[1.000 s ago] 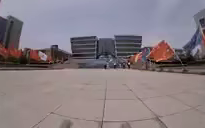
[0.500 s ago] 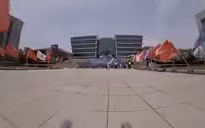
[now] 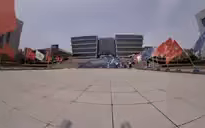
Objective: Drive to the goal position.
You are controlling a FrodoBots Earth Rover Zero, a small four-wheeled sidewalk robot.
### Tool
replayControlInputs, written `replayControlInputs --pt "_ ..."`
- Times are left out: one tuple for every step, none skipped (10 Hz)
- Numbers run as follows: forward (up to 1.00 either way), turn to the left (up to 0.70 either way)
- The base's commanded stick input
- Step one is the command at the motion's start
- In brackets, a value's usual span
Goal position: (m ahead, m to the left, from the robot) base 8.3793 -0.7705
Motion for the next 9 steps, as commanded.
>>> replayControlInputs --pt "1.0 0.0" --pt "1.0 0.0" --pt "1.0 0.0" --pt "1.0 0.0" --pt "1.0 0.0" --pt "1.0 0.0" --pt "1.0 0.0" --pt "1.0 0.0" --pt "1.0 0.0"
